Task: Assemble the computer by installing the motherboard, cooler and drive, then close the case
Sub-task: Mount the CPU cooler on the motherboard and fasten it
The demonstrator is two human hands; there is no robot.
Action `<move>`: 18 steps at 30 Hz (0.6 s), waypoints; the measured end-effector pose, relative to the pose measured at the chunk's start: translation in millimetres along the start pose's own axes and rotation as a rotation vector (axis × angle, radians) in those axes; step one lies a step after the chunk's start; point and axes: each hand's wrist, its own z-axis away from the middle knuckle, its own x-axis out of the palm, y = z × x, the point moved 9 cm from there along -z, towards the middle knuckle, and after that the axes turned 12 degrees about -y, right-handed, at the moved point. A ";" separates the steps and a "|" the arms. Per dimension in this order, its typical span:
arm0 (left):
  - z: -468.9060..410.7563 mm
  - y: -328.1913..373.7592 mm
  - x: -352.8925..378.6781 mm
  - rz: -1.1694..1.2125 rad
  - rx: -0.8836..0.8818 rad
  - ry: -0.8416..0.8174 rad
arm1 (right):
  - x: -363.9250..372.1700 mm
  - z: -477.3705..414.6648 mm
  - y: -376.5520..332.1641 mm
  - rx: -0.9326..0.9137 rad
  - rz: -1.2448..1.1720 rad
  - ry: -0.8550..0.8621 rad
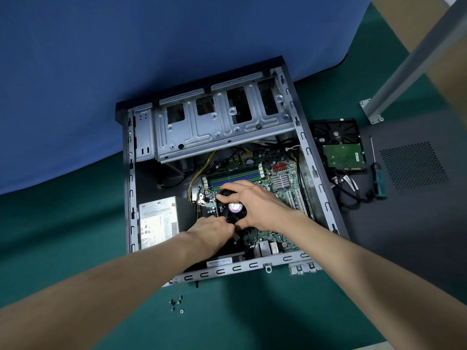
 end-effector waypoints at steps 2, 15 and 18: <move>-4.6 5.4 -0.9 -0.062 0.013 -0.030 | 0.0 0.1 0.8 0.006 -0.017 0.004; -6.6 12.4 -4.0 -0.106 0.022 -0.031 | -1.1 0.4 -1.9 -0.011 0.004 0.015; -5.6 17.2 -4.8 -0.170 0.048 -0.020 | -1.0 0.6 -2.0 -0.004 -0.004 0.009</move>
